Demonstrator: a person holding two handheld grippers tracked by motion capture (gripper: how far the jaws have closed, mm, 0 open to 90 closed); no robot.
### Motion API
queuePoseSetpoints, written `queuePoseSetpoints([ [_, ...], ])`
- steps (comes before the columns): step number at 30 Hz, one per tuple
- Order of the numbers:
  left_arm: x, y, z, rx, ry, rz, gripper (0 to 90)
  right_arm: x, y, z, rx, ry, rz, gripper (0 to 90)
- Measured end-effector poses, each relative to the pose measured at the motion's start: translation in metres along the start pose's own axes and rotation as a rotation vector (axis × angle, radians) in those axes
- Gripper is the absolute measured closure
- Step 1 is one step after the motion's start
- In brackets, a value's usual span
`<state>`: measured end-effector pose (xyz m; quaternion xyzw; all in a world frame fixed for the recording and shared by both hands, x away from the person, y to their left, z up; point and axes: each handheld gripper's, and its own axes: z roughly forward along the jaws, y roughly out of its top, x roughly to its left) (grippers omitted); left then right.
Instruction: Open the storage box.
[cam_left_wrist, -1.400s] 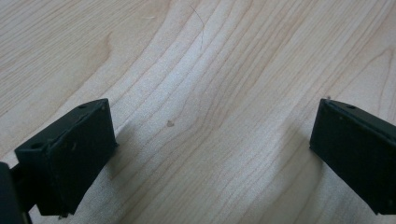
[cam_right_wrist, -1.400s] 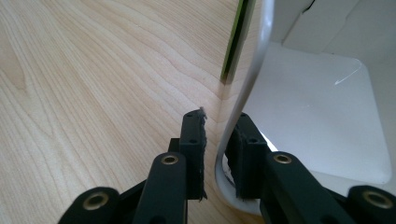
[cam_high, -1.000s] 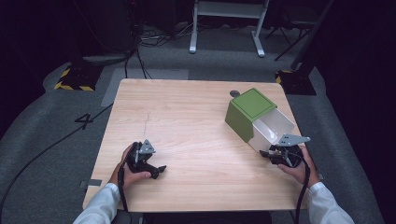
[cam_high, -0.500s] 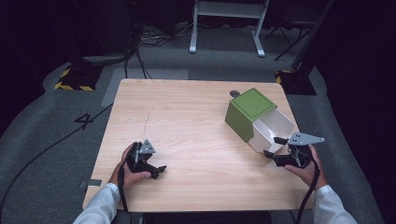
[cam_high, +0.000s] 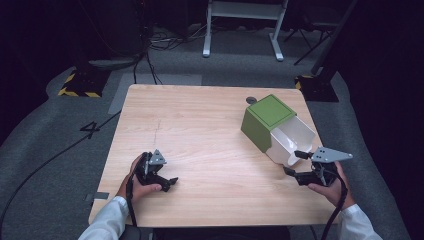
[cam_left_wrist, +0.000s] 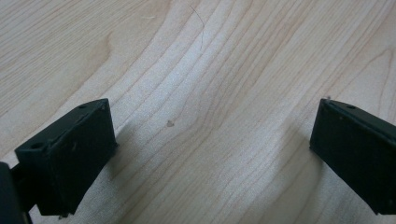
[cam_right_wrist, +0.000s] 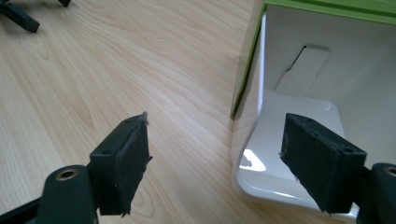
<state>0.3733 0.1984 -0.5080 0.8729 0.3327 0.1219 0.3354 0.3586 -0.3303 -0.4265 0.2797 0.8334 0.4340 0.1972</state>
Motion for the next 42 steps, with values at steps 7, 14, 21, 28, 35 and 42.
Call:
queuePoseSetpoints([
  [7,-0.001,-0.001,-0.001,0.0,-0.001,0.004,0.4,0.007,-0.008,-0.004,0.004,0.0,-0.023,22.3],
  [14,-0.001,-0.001,-0.001,0.001,0.0,0.004,0.4,0.008,-0.021,-0.002,0.047,-0.014,-0.047,20.5],
  [21,-0.001,-0.001,-0.001,0.0,0.0,0.004,0.4,0.007,-0.033,-0.002,0.067,-0.02,-0.043,20.5],
  [28,-0.001,-0.001,-0.001,0.0,0.0,0.003,0.4,0.004,-0.049,-0.001,0.108,-0.038,-0.033,20.6],
  [35,-0.001,-0.001,-0.001,0.0,0.0,0.004,0.4,-0.004,-0.066,0.0,0.135,-0.056,0.006,20.7],
  [42,-0.001,-0.001,-0.001,0.001,0.0,0.009,0.4,-0.018,-0.089,-0.001,0.143,-0.076,0.096,20.8],
])
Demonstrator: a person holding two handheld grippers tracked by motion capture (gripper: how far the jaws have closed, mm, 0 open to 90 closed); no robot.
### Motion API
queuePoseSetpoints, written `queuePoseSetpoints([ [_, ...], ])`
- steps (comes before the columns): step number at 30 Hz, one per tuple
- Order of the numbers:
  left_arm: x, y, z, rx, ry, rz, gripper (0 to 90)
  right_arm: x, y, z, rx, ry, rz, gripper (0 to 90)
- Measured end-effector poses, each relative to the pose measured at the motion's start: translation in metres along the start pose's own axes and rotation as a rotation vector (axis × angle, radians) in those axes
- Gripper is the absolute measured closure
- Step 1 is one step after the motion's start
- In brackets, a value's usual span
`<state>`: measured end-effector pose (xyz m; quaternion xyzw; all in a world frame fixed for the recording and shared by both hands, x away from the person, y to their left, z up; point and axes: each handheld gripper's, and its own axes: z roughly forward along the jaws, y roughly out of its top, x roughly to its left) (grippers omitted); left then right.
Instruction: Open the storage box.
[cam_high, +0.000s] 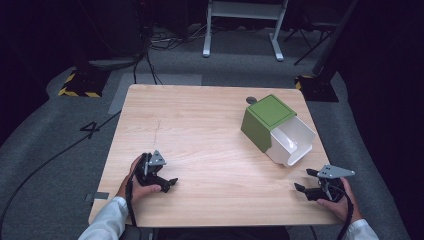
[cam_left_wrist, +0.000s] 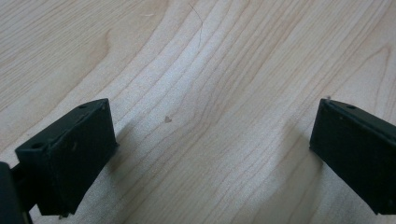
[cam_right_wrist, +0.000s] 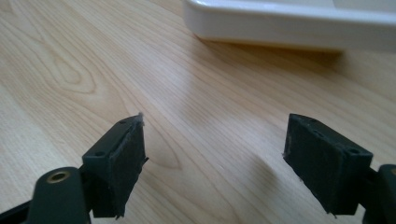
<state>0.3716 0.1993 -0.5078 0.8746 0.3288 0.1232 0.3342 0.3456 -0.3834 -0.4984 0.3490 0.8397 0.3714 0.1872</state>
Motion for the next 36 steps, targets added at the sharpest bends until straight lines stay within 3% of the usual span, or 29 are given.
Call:
queuePoseSetpoints([
  [4,0.0,0.0,0.0,0.0,0.0,0.0,0.4,-0.008,-0.011,0.001,0.003,-0.006,0.054,21.1],
  [8,0.0,0.0,0.0,0.0,-0.001,-0.002,0.4,-0.01,-0.013,-0.002,-0.018,-0.01,0.074,21.0],
  [11,0.0,0.0,0.0,-0.001,0.0,-0.006,0.4,-0.012,-0.013,-0.001,0.014,-0.031,0.09,19.4],
  [36,-0.001,0.0,0.0,0.0,0.001,-0.005,0.5,-0.011,-0.013,-0.001,0.015,-0.043,0.094,19.1],
])
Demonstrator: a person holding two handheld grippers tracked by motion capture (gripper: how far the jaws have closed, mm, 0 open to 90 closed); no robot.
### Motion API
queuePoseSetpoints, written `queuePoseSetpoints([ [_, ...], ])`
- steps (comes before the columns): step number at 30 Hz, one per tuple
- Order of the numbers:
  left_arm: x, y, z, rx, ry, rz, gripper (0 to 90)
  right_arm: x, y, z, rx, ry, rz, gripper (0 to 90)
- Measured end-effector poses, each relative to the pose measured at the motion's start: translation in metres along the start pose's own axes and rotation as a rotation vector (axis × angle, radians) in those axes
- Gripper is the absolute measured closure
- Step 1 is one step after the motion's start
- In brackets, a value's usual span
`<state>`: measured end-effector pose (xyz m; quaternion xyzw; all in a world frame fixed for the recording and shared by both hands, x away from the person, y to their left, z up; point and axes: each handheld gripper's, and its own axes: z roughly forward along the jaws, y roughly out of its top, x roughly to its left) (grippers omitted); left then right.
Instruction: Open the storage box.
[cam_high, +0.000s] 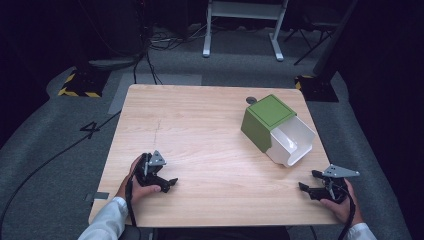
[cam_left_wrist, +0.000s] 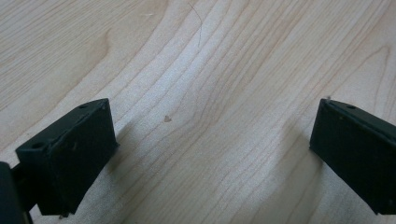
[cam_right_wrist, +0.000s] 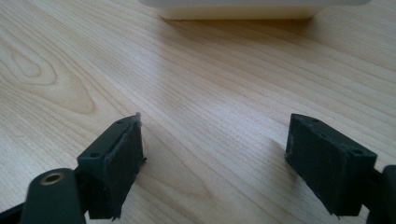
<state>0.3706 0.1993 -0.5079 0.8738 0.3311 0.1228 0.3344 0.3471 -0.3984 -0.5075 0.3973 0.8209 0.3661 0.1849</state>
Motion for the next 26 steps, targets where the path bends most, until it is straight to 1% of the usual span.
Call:
queuePoseSetpoints([
  [26,0.0007,0.0002,0.0003,0.0,-0.006,0.003,0.2,-0.0004,-0.0001,-0.0001,0.0,0.001,0.005,19.5],
])
